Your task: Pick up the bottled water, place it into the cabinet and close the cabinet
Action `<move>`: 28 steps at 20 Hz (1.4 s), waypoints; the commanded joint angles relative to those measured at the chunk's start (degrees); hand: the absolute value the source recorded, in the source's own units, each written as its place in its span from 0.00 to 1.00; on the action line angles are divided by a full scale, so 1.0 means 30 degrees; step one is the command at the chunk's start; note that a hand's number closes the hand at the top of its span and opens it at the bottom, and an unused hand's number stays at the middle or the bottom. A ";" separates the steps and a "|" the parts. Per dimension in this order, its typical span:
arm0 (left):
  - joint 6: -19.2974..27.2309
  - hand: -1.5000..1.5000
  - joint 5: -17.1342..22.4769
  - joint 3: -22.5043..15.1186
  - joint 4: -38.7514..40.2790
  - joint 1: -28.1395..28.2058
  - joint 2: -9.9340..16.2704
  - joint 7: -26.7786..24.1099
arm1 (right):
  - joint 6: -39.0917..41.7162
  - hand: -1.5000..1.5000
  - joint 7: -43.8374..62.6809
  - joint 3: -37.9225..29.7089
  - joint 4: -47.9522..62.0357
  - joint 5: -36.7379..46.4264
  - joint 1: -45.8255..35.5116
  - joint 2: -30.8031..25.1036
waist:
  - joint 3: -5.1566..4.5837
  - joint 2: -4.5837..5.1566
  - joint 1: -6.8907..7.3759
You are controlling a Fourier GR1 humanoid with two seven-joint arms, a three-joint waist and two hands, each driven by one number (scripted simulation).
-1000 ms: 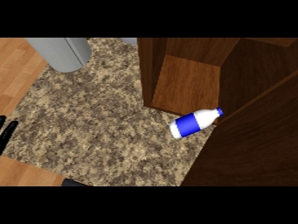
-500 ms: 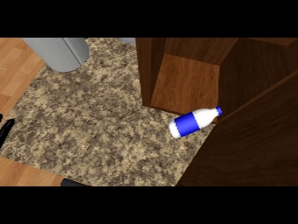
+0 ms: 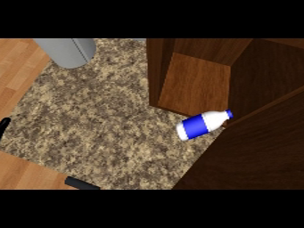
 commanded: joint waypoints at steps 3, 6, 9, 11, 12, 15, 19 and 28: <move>-0.0207 0.00 0.0108 0.0058 0.0265 -0.0108 0.0018 0.0041 | -0.1719 1.00 0.1843 0.0828 0.1738 -0.1238 -0.1115 0.1904 | 0.0085 0.0129 -0.0186; -0.0258 0.00 0.0215 0.0183 0.0188 -0.0010 0.0173 0.0150 | -0.2070 1.00 0.2900 0.0038 0.2197 -0.0864 -0.3011 0.2325 | 0.0121 -0.0175 -0.0141; -0.0087 0.00 0.0304 0.0456 0.0541 -0.0056 0.0274 0.0228 | -0.2194 1.00 0.4271 -0.0370 0.3261 -0.0460 -0.4891 0.2587 | 0.0141 -0.0317 -0.0453; -0.0304 0.00 0.0343 0.0394 0.0441 -0.0010 0.0315 0.0256 | -0.2347 1.00 0.4870 -0.0750 0.4136 -0.0461 -0.6106 0.2980 | 0.0150 -0.0347 -0.0288; -0.0232 0.00 0.0275 0.0113 0.0581 -0.0090 0.0076 0.0272 | -0.2233 1.00 0.5345 -0.0816 0.4562 -0.0473 -0.6908 0.3021 | 0.0133 -0.0302 -0.0495; -0.0339 0.00 0.0372 0.0249 0.0761 0.0104 0.0160 0.0311 | -0.2780 1.00 0.6580 -0.1253 0.6403 -0.0539 -0.8832 0.3860 | 0.0196 -0.0430 -0.0541; -0.0349 0.00 0.0798 0.0724 0.0913 -0.0146 0.0336 0.0378 | -0.3645 1.00 0.7808 -0.1726 0.8628 -0.0472 -1.1078 0.5276 | 0.0256 -0.0484 -0.0696; -0.0824 0.00 0.0641 0.0759 0.1604 0.0398 -0.0010 0.0027 | -0.6822 1.00 0.8991 -0.3983 1.5414 -0.0301 -1.7872 0.7715 | 0.0428 -0.0529 -0.1105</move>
